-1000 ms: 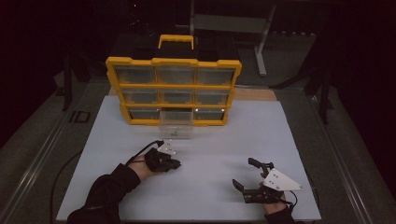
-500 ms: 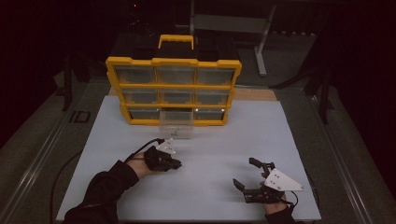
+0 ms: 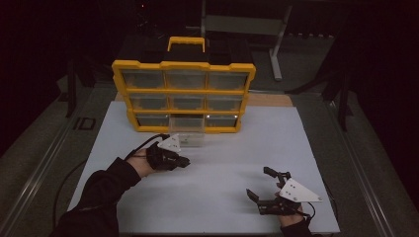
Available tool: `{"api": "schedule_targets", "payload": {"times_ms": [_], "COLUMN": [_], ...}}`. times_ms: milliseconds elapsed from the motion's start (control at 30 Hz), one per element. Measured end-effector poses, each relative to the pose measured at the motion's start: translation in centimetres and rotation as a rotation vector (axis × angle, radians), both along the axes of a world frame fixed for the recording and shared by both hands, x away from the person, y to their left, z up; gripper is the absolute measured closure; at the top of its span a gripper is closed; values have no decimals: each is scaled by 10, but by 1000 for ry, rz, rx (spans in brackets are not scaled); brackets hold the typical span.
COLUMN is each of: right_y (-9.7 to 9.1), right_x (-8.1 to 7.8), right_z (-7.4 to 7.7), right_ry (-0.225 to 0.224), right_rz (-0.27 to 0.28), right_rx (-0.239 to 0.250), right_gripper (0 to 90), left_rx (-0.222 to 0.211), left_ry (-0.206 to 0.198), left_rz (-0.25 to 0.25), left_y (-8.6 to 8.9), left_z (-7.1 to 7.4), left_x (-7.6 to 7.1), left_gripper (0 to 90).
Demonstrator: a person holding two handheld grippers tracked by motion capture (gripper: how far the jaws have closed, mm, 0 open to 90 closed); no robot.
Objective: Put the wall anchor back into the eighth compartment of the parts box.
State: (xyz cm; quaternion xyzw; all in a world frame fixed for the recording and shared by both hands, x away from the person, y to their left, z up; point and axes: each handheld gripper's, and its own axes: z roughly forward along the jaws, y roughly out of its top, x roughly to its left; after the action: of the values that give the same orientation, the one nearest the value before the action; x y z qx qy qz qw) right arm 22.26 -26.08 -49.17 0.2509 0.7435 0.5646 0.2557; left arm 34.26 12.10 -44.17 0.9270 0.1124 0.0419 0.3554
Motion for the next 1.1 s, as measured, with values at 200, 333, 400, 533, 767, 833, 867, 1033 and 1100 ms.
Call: {"api": "schedule_targets", "payload": {"times_ms": [200, 333, 400, 533, 767, 833, 867, 1033, 1100], "right_y": [0, 0, 0, 0, 0, 0, 0, 0, 0], "right_x": [0, 0, 0, 0, 0, 0, 0, 0, 0], "right_z": [0, 0, 0, 0, 0, 0, 0, 0, 0], "right_ry": [0, 1, -2, -2, 0, -2, -2, 1, 2], "right_rz": [1, 2, 2, 2, 1, 2, 1, 1, 1], "right_rx": [1, 2, 1, -1, -1, -2, -2, -2, -3], "right_gripper": [94, 94, 93, 93, 94, 94, 93, 93, 94], "left_rx": [-16, -20, -20, -25, -47, -52, -66, -75, -85], "left_ry": [-7, -24, -32, -44, -60, -69, -71, -85, -91], "left_rz": [-8, -19, -20, -20, -17, -17, -15, -9, -3], "left_y": [1, 0, 1, 2, 5, 6, 6, 7, 8], "left_z": [15, 24, 28, 38, 54, 59, 60, 67, 71], "left_x": [6, 8, 8, 11, 17, 19, 20, 24, 27], "left_gripper": [844, 844, 844, 844, 844, 844, 844, 844, 844]}}
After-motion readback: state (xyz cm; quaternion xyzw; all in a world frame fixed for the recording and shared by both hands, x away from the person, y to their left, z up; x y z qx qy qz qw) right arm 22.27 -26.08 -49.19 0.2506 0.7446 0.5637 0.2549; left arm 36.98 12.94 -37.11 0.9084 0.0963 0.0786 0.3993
